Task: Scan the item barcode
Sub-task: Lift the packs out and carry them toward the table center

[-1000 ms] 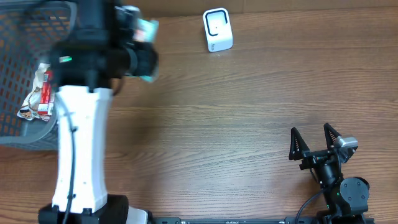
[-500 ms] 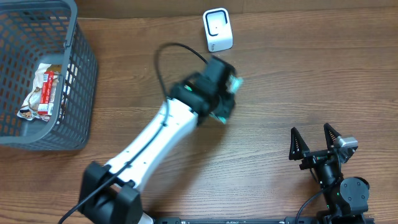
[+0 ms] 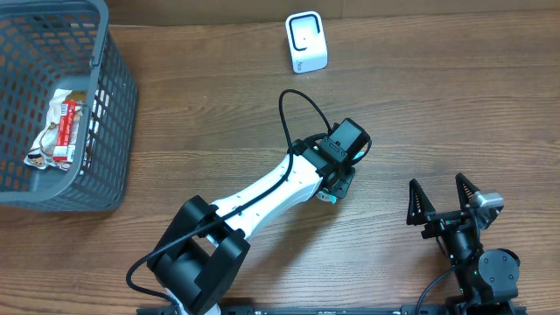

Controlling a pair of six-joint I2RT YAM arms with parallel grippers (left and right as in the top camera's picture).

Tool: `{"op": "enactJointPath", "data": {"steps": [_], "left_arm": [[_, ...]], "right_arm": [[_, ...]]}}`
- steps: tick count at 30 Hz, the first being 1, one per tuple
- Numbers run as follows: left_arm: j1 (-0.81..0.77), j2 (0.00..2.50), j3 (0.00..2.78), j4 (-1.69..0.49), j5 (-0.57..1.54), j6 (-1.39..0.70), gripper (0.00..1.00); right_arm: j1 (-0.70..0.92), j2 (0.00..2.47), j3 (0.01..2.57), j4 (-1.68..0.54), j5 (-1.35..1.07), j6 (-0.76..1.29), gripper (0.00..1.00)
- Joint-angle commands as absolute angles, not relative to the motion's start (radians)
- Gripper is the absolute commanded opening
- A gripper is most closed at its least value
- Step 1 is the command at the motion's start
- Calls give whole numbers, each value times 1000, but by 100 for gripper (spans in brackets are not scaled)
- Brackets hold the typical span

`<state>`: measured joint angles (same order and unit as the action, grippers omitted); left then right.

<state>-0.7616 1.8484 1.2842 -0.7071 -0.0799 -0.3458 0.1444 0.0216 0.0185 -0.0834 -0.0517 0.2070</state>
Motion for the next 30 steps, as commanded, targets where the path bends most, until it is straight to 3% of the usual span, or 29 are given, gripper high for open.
{"op": "enactJointPath", "data": {"steps": [1,4,5,30], "left_arm": [[-759,1866,1289,-702,-79,-367,72],[-759,1866,1289,-702,-57,-366,97],[-759,1865,1289,-702,-47,-366,100],[-733,1697,1386,-842,-33,-299,100]], "right_arm": [[140,20,8,-81,-46,210,100],[140,20,8,-81,-46,210,100],[140,20,8,-81,-46,210,100],[140,20,8,-81,-46,210,100]]}}
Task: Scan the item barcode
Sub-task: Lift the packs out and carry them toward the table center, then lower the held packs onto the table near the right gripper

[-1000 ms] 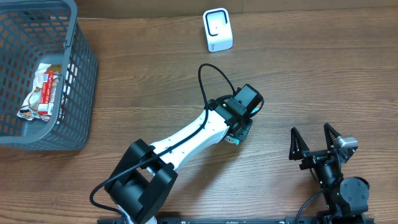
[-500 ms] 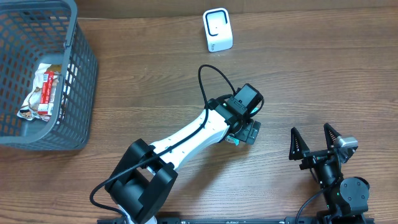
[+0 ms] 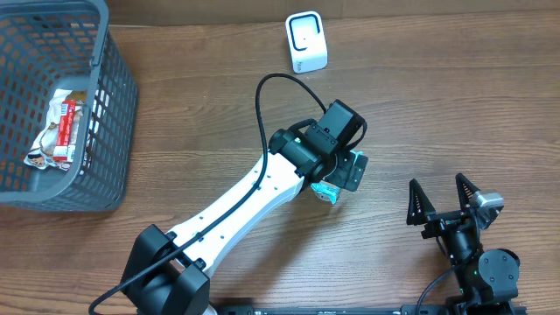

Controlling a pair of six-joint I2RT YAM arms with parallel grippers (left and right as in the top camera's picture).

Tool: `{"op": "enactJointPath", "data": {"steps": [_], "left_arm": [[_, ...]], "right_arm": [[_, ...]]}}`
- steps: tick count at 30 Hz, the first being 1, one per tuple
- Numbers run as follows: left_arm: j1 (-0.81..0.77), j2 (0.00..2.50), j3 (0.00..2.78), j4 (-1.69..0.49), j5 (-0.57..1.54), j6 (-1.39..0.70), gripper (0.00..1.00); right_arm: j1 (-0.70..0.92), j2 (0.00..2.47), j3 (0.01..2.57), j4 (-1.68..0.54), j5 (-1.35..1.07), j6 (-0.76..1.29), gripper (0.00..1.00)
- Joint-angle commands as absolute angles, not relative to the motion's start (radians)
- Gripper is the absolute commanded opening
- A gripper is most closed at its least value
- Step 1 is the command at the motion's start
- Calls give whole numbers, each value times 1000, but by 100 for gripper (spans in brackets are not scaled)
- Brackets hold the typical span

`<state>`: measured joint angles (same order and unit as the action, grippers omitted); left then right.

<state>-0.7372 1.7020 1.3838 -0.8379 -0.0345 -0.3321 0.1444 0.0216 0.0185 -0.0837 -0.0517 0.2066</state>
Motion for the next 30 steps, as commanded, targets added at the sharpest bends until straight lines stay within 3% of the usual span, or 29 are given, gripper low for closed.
{"op": "enactJointPath", "data": {"steps": [1,10,18,22,30], "left_arm": [[-733,1697,1377,-839,-33,-299,100],[-733,1745,1297,-783,-33,-300,99],[-734,1806,1291,-756,43,-300,70],[-734,1810,1291,-754,65,-300,45],[-735,1810,1291,-748,135,-456,37]], "right_arm": [[140,20,8,-81,-46,210,100],[140,20,8,-81,-46,210,100],[140,20,8,-81,-46,210,100],[140,20,8,-81,-46,210,100],[140,20,8,-81,-46,210,100]]}}
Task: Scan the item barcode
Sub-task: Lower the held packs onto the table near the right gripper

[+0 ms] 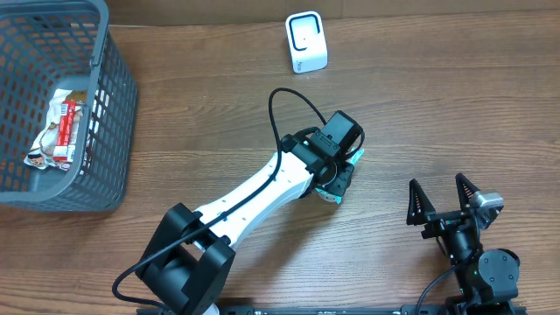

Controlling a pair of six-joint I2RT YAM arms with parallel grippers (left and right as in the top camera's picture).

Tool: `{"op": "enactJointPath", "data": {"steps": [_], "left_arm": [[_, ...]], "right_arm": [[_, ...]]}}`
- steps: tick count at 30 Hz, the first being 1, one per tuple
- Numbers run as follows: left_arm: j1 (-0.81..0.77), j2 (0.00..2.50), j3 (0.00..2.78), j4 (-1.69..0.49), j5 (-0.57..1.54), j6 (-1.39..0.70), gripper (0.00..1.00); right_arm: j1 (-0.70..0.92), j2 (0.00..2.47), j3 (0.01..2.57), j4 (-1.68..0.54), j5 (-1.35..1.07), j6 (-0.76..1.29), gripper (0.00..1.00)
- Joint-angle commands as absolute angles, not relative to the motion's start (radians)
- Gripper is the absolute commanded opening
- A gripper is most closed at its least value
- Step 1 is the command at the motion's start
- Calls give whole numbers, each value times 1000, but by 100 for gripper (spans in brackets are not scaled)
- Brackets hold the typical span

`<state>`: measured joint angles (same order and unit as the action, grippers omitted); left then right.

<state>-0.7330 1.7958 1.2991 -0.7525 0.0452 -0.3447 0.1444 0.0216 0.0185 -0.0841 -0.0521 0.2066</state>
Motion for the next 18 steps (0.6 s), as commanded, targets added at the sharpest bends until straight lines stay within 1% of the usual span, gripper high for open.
{"op": "enactJointPath", "data": {"steps": [1,2,8,14,16,17,18], "left_arm": [[-735,1810,1291,-744,135,-486,37],[-736,1810,1291,-738,134,-516,37],[-753,1810,1291,-690,131,-654,46],[-791,1810,1291,-636,121,-662,47],[-802,1810,1291,-626,115,-662,51],[-806,1810,1291,-626,107,-662,56],[-808,1810,1291,-626,96,-662,70]], "right_arm": [[140,20,8,-81,-46,210,100],[140,20,8,-81,-46,210,100],[140,20,8,-81,-46,210,100],[140,20,8,-81,-46,210,100],[140,20,8,-81,-46,210,100],[140,20,8,-81,-46,210,100],[140,20,8,-81,-46,210,100]]}}
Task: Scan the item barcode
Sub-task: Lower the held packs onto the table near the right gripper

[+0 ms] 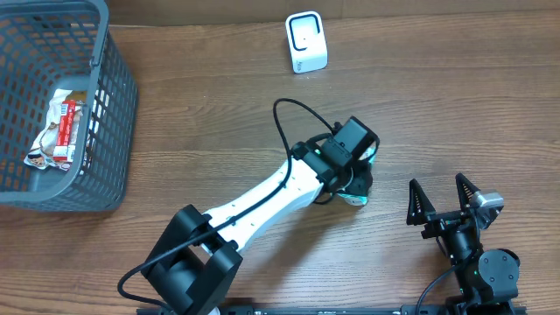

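My left gripper [355, 185] hangs over the middle of the table, right of centre, seen from above with its fingers mostly hidden under the black wrist. A small teal-and-white item [355, 199] pokes out from under it on both sides, and the gripper seems shut on it. No barcode shows. The white scanner [306, 42] stands at the far edge, well beyond the gripper. My right gripper [442, 198] rests at the near right edge, open and holding nothing.
A grey plastic basket [114, 105] stands at the far left with a red-and-white snack packet [59, 129] inside. The left arm's white link [262, 199] and its looping black cable [293, 114] stretch diagonally across the table's middle.
My left gripper, with the teal item, has shifted a little to the right, closer to the right gripper. The right arm, the scanner and the basket are unchanged.
First my left gripper hung over mid-table with teal showing beneath it. Then the wrist stood turned, with a dark flat face showing beside the teal item. It was turned back 0.6 s ago, and now sits further right. The right gripper stayed open throughout.
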Controlling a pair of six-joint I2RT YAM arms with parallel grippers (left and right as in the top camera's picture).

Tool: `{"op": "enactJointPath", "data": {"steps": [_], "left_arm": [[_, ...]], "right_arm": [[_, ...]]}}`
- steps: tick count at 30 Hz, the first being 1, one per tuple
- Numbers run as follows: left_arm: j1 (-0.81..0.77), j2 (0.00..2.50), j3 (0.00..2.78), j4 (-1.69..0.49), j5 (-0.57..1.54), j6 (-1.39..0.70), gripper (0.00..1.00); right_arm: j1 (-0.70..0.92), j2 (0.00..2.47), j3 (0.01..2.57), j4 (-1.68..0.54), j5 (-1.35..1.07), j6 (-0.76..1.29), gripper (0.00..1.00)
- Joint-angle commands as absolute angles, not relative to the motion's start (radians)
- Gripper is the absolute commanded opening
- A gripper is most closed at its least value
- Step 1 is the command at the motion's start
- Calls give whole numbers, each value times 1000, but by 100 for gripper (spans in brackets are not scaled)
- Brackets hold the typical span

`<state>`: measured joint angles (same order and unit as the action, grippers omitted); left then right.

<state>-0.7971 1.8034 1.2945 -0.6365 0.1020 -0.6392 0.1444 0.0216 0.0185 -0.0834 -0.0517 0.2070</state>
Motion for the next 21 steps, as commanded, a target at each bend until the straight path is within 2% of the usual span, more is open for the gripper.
{"op": "enactJointPath", "data": {"steps": [1,6,8,14,21], "left_arm": [[-808,1810,1291,-626,96,-662,77],[-807,1804,1293,-626,105,-657,96],[-805,1797,1302,-626,104,-639,100],[-796,1770,1385,-653,102,-551,100],[-765,1765,1502,-813,94,-455,100]], "right_arm": [[140,20,8,-81,-46,210,100],[140,20,8,-81,-46,210,100],[140,20,8,-81,-46,210,100],[140,20,8,-81,-46,210,100],[140,20,8,-81,-46,210,100]]}}
